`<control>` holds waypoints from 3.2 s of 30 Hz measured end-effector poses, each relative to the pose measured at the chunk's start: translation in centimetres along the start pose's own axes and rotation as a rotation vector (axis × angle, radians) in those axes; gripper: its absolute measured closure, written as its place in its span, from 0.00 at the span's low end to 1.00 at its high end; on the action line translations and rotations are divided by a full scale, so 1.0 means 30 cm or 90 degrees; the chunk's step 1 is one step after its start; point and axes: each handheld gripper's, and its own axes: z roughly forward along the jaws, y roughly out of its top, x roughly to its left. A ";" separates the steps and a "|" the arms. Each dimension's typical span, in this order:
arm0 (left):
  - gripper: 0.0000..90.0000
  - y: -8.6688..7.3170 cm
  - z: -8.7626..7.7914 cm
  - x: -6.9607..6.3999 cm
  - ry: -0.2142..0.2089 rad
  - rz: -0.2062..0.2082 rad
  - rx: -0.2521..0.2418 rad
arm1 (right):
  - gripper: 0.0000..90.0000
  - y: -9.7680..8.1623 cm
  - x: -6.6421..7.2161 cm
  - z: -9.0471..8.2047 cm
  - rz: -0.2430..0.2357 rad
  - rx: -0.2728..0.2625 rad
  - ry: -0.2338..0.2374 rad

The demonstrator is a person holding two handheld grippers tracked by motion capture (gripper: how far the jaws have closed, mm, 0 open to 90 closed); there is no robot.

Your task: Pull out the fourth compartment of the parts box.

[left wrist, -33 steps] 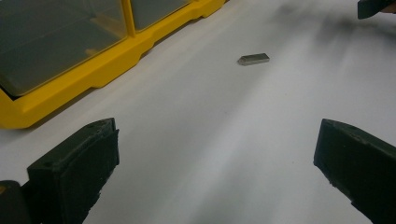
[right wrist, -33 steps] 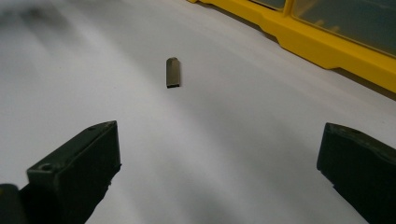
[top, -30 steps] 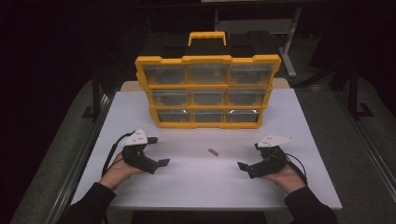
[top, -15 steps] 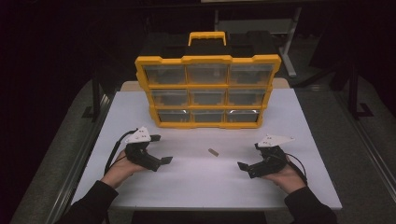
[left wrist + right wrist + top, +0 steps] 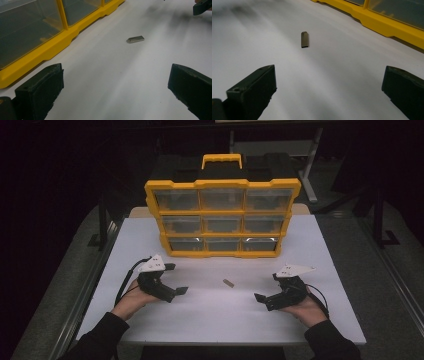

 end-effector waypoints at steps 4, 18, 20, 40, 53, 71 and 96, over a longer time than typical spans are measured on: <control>0.00 0.003 0.005 -0.001 -0.002 0.000 -0.002 | 0.00 0.000 -0.001 0.001 0.001 0.000 0.001; 0.00 0.019 0.027 -0.003 -0.007 0.003 -0.005 | 0.00 0.000 -0.001 0.002 0.003 0.001 0.002; 0.00 0.022 0.030 -0.003 -0.007 0.004 -0.006 | 0.00 0.000 -0.001 0.002 0.003 0.001 0.003; 0.00 0.049 0.068 -0.004 -0.014 0.014 -0.008 | 0.00 0.000 -0.005 0.004 0.004 0.007 0.003; 0.00 0.055 0.088 -0.003 -0.015 0.016 -0.010 | 0.00 0.000 -0.008 0.009 0.003 0.011 0.006; 0.00 0.086 0.130 -0.004 -0.017 0.025 -0.012 | 0.00 -0.001 -0.010 0.005 0.009 0.005 0.008; 0.00 0.114 0.186 -0.010 -0.013 0.039 -0.015 | 0.00 0.002 -0.012 0.008 0.013 0.000 0.012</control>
